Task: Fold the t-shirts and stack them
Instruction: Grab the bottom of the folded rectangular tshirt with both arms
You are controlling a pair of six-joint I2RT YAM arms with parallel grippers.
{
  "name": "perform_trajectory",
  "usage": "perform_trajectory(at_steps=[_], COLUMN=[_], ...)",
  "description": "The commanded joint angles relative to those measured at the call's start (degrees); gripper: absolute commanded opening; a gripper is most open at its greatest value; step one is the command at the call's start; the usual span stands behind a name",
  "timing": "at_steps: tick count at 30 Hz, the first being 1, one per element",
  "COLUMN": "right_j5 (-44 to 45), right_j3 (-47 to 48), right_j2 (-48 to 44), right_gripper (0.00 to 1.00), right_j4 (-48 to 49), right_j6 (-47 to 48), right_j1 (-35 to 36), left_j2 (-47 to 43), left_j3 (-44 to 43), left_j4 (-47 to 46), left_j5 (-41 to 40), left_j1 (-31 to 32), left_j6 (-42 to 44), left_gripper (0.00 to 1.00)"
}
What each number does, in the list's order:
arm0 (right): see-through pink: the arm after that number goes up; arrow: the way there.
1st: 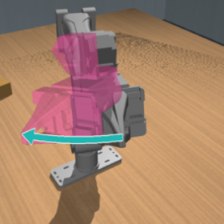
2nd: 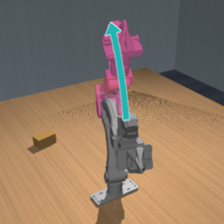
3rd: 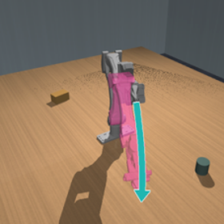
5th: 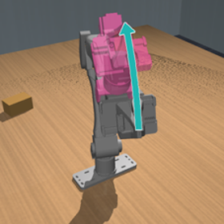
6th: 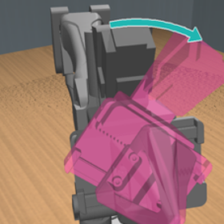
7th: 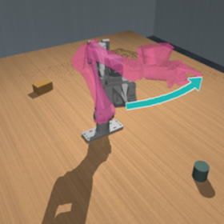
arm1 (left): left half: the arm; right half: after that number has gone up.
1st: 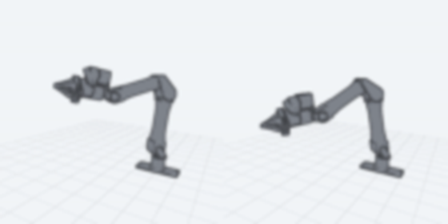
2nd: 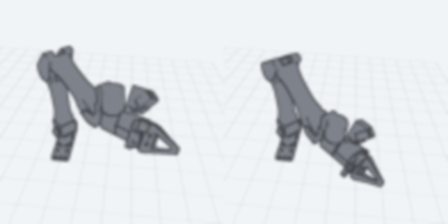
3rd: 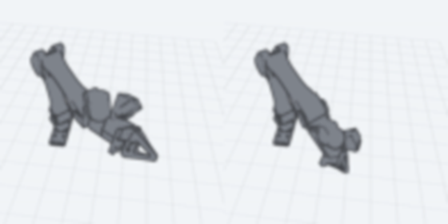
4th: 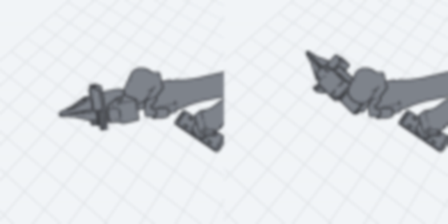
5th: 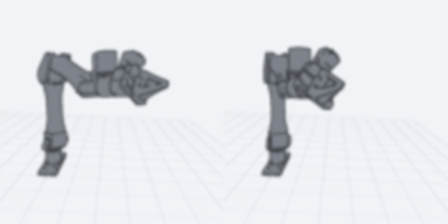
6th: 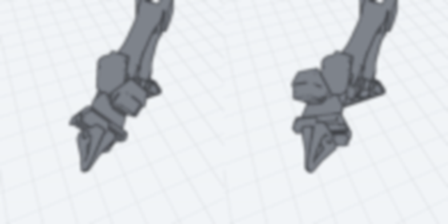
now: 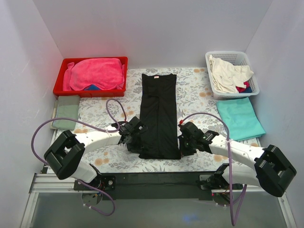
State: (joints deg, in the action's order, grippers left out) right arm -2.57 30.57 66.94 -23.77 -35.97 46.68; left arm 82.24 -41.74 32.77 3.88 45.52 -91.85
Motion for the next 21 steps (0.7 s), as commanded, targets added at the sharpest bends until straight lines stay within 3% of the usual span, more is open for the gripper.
perform_trajectory(at_steps=[1, 10, 16, 21], right_j5=[0.8, 2.1, 8.3, 13.1], right_j3=[3.0, 7.7, 15.6, 23.1], right_j2=[0.9, 2.2, 3.7, 9.2], right_gripper=[0.01, 0.01, 0.01, 0.01], right_j4=[-1.3, -1.2, -1.7, -2.5], right_j6=[1.6, 2.7, 5.5, 9.3], right_j1=[0.2, 0.1, 0.0, -2.6], left_j2=[0.5, 0.1, 1.3, 6.8], left_j3=[-2.9, -9.4, -14.7, -24.1], left_j4=[0.4, 3.0, 4.7, 6.8], left_j5=[-0.5, -3.2, -12.1, -22.0], left_j1=[0.1, 0.3, 0.3, 0.1], left_j6=[1.0, 1.9, 1.2, 0.2], left_gripper=[0.00, 0.00, 0.00, 0.00])
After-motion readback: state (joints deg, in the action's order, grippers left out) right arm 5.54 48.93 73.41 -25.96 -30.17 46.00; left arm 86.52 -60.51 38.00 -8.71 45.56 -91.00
